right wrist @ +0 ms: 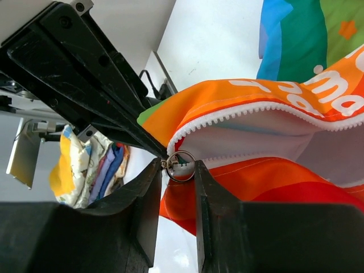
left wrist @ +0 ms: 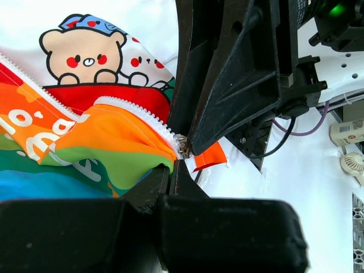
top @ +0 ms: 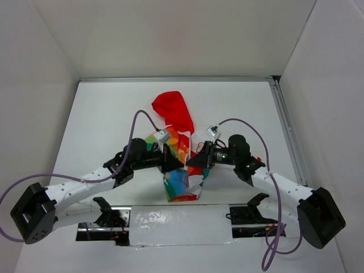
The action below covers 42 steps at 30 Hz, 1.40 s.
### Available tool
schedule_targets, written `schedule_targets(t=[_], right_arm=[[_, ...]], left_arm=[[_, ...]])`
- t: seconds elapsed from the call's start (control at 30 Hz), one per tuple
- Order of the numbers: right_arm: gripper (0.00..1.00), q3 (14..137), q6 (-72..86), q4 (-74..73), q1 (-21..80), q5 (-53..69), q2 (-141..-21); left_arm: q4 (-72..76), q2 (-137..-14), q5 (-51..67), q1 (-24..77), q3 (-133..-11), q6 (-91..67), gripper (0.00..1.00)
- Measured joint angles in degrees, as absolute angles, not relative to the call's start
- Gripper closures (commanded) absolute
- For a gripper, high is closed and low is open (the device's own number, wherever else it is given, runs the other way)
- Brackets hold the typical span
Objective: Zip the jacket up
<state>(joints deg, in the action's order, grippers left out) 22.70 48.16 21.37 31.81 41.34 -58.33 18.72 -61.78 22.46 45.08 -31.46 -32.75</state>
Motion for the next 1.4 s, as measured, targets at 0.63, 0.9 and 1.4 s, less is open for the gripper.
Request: schedule_targets(t=[0.63, 0.9, 1.4], right_arm=[[1.0, 29.6, 38.5, 2.9, 38.2, 24.7, -52.2], [1.0, 33.6, 33.0, -3.2, 44.8, 4.1, -52.0], [1.0, 45.1, 26.6, -5.9, 47.7, -25.3, -66.9]], left_arm=[[18.8, -61.8, 22.8, 45.0, -31.6, -32.8, 1.0], [14.6, -62.9, 24.5, 44.8, -33.3, -32.9, 1.0], [7.9, -57.1, 28.8, 44.8, -32.2, -34.4, 1.0]])
